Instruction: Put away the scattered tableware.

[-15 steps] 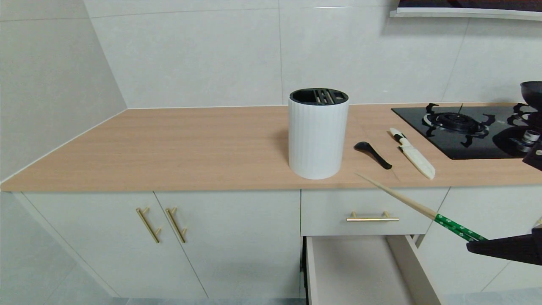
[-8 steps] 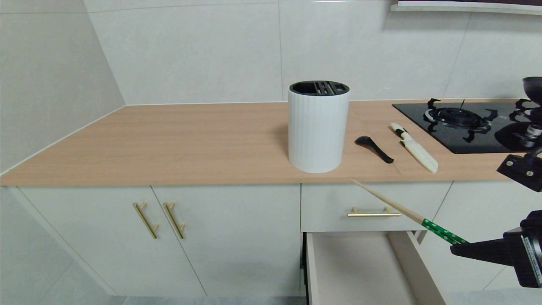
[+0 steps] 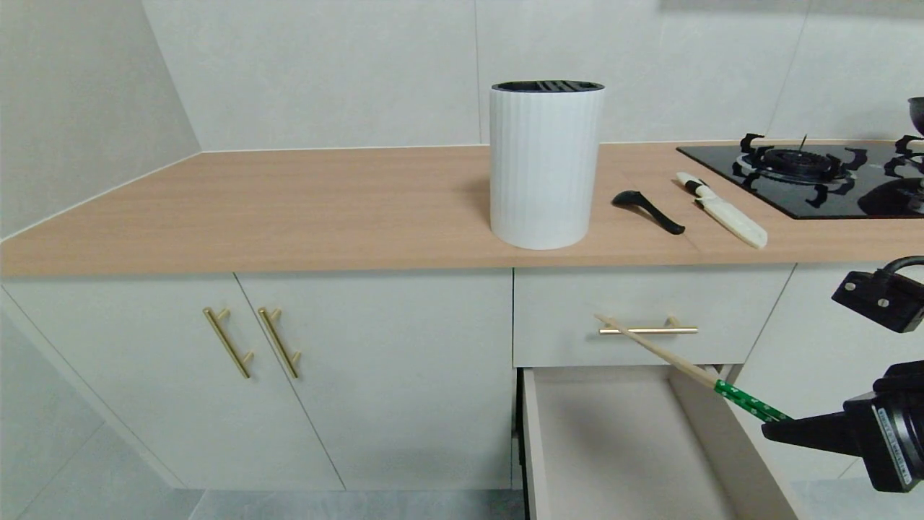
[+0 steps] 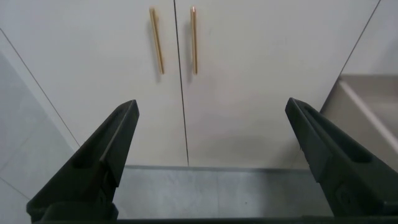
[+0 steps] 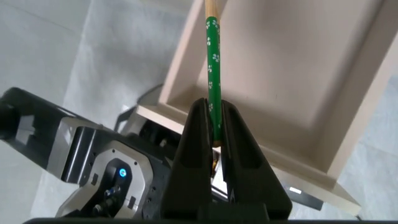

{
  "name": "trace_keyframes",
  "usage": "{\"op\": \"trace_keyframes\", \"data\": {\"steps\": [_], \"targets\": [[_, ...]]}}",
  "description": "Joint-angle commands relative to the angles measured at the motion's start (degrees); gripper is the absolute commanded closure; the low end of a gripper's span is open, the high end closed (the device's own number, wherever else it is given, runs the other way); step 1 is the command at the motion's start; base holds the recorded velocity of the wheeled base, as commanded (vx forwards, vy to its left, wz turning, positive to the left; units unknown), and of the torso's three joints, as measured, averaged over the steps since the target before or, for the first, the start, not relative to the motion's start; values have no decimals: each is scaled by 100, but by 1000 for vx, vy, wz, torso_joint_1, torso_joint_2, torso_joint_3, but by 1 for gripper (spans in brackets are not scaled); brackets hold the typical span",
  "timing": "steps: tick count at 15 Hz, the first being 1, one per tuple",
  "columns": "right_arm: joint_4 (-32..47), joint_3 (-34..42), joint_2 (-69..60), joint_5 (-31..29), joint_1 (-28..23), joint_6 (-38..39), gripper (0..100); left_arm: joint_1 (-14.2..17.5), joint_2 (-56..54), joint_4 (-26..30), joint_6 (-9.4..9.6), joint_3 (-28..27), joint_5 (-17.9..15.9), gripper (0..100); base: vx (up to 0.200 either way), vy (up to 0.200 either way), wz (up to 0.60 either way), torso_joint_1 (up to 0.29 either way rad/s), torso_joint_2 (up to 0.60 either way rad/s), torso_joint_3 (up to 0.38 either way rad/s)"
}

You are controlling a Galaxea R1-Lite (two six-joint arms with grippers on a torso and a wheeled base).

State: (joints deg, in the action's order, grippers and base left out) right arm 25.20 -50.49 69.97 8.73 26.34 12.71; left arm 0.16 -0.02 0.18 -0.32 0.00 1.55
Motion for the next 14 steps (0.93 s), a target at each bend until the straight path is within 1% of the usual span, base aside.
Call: {"op": "trace_keyframes", "data": {"steps": [1, 6, 8, 11, 14], "targets": [[3, 13, 78, 6, 2, -23, 100, 2, 2, -1, -3, 0, 3, 0, 0, 0, 0, -159, 461, 320], [3, 48, 192, 15, 2, -32, 100, 2, 2, -9, -3, 0, 3, 0, 0, 0, 0, -128, 455, 322], [3, 66, 262, 15, 2, -32, 100, 2, 2, -1, 5, 0, 3, 0, 0, 0, 0, -61, 327, 251], [-173, 189, 412, 15, 20, -41, 100, 2, 2, -1, -3, 0, 3, 0, 0, 0, 0, -19, 73, 45], [-323, 294, 640, -3, 37, -226, 100, 2, 2, -1, -3, 0, 3, 0, 0, 0, 0, 0, 0, 0]]}}
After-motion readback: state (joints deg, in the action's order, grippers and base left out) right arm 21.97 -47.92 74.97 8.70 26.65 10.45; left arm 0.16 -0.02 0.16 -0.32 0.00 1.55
